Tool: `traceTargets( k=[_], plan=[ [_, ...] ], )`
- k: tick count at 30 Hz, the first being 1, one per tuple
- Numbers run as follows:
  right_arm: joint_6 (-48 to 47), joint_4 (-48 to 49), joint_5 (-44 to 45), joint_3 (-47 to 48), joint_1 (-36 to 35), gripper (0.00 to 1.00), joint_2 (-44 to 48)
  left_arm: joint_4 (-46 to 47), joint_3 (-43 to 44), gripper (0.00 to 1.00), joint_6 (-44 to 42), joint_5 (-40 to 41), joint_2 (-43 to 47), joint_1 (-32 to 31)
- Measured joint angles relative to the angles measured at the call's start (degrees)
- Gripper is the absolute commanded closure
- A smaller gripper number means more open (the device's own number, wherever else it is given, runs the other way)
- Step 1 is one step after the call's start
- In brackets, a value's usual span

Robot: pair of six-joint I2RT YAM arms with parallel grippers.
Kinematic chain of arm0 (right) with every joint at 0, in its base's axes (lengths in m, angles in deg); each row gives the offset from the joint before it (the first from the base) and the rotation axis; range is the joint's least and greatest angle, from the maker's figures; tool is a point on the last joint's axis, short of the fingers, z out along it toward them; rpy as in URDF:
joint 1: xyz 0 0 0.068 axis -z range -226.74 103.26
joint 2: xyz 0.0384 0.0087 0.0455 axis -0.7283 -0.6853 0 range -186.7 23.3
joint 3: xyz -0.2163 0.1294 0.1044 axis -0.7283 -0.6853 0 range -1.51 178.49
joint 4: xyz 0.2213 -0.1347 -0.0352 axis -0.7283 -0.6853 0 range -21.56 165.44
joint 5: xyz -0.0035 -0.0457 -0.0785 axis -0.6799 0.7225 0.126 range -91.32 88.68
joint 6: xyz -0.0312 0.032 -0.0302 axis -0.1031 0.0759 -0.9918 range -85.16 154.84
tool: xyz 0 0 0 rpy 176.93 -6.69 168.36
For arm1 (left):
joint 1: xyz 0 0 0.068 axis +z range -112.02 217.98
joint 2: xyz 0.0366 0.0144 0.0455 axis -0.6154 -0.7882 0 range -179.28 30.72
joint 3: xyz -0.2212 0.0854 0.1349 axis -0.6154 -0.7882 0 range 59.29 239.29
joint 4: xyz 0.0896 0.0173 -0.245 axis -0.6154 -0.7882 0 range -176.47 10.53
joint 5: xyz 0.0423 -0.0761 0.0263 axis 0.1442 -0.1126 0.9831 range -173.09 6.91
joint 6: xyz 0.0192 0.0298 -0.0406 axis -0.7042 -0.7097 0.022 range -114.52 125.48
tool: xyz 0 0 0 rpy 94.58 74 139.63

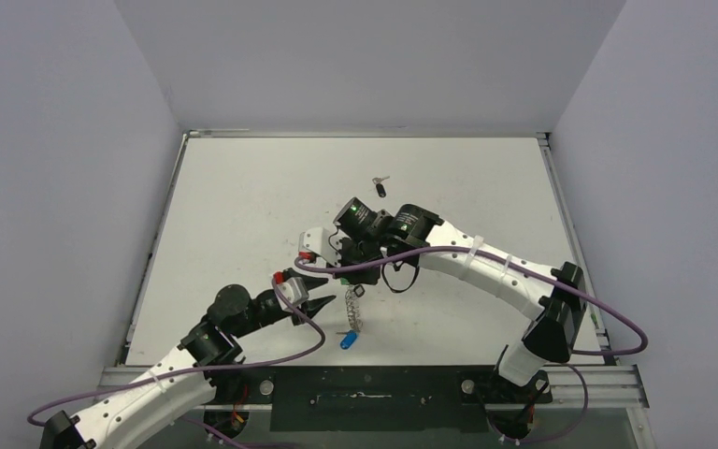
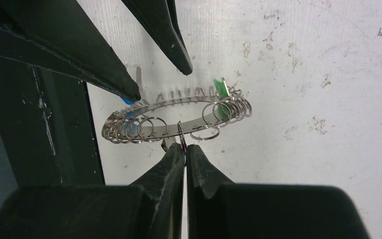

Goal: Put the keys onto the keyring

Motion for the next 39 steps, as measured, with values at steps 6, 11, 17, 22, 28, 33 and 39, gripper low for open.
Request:
traceTargets(
  k=[6,11,17,22,28,33,39],
  plan=[
    [0.94,-0.96,0.76,1.40,-0.83,1.00,0.00,6.91,-1.27,0.67,0.22,-1.31,-2.12,0.00],
    [1.31,-0.96,0.66,1.40,-1.03,1.00,0.00,13.20,-3.17,0.69,0.92,-2.03,-5.40,0.00],
    [1.38,-0.96,0.46,1.40,-1.16,1.00,0.00,17.29,-3.65,0.74,1.29,-2.36,-7.61,0.00],
    [1.38,-0.83,0.09,1.40,-1.27,1.00,0.00,20.11,-3.65,0.78,1.79,-2.64,-9.38,0.00],
    [1.38,-0.22,-0.52,1.40,-1.46,1.00,0.00,21.84,-3.65,0.83,2.29,-3.10,-11.19,0.00],
    [1.38,-0.07,-0.83,1.40,-1.46,1.00,0.00,22.91,-3.65,0.86,2.45,-3.34,-11.89,0.00],
    [1.36,-0.09,-0.90,1.38,-1.46,1.00,0.00,24.02,-3.65,1.00,2.62,-3.91,-12.52,0.00]
  ],
)
